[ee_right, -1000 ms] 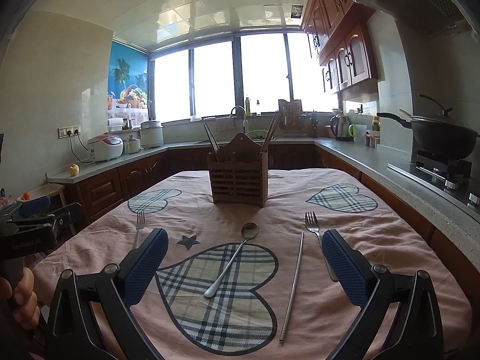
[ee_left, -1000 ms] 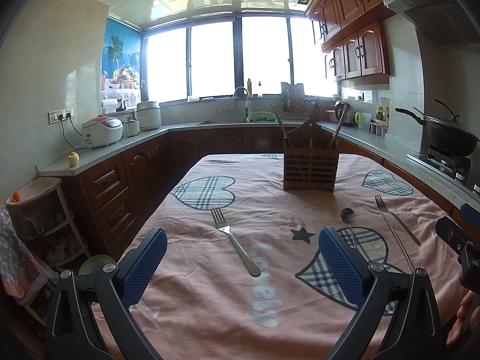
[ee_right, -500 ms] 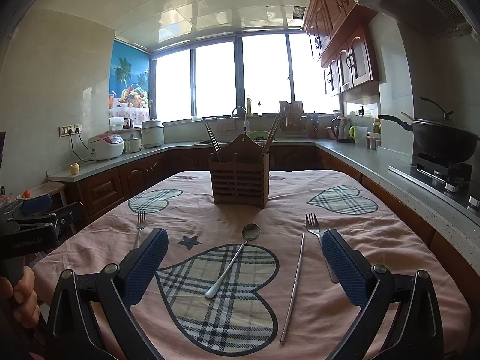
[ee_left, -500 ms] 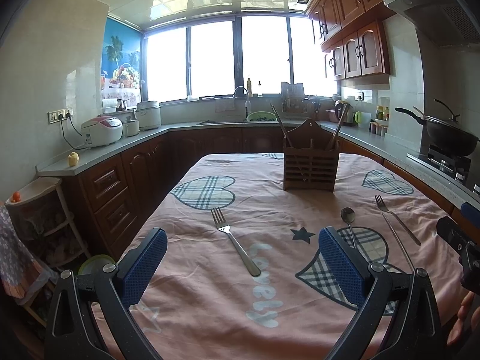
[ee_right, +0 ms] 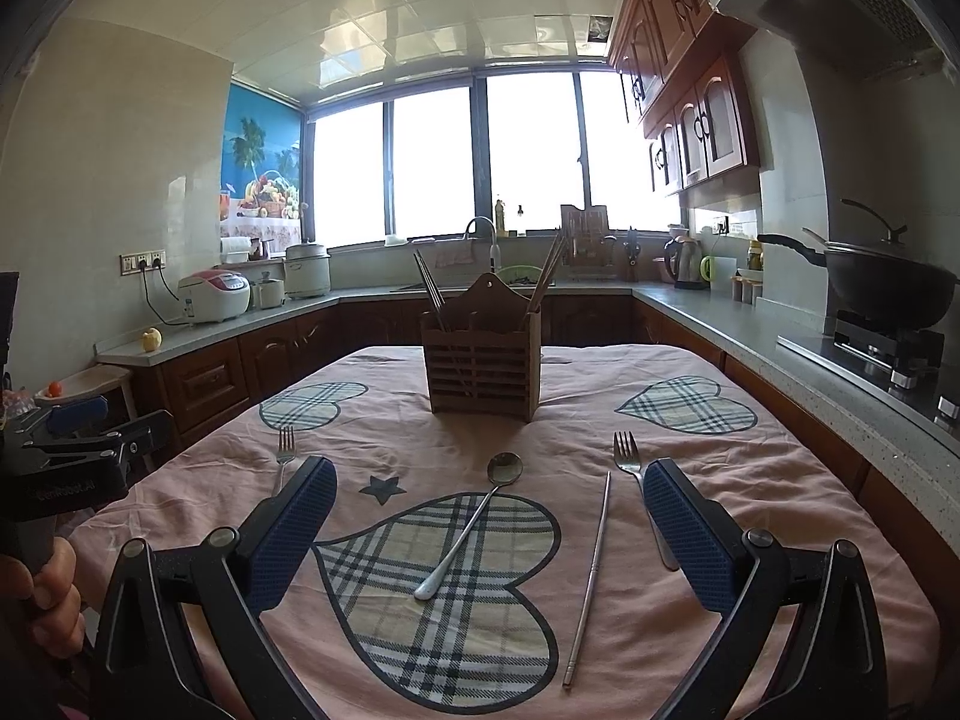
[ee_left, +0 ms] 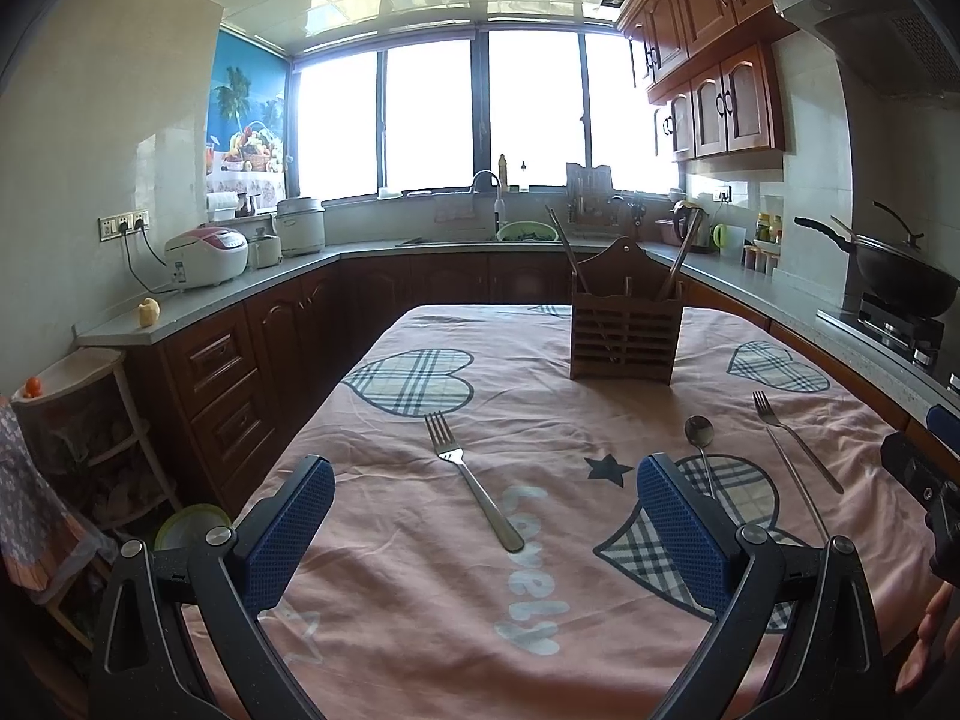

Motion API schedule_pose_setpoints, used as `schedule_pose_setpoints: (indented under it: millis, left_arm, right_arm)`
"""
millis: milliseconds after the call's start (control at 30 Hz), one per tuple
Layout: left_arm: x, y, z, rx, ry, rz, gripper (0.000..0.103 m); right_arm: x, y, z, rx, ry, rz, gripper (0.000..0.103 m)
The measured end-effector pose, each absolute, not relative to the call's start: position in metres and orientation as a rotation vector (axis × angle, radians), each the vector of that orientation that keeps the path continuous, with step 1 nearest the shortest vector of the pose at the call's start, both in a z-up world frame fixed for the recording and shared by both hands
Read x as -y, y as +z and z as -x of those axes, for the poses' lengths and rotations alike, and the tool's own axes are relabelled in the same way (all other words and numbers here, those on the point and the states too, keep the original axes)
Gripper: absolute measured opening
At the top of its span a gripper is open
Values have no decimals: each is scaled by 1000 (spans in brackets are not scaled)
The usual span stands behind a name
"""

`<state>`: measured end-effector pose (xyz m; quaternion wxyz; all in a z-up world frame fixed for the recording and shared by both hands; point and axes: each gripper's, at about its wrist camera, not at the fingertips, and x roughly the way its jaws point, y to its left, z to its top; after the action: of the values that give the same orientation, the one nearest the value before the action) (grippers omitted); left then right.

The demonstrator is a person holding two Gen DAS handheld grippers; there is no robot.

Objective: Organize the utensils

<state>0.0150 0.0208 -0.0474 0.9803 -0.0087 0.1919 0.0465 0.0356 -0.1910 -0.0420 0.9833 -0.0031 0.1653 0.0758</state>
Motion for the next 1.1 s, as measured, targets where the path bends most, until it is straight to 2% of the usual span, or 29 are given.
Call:
schedule_pose_setpoints:
  millis: [1100]
  left_arm:
    - [-10,-47,-24,-403,88,12,102]
  right_arm:
    - [190,-39,-40,-334,162,2,103]
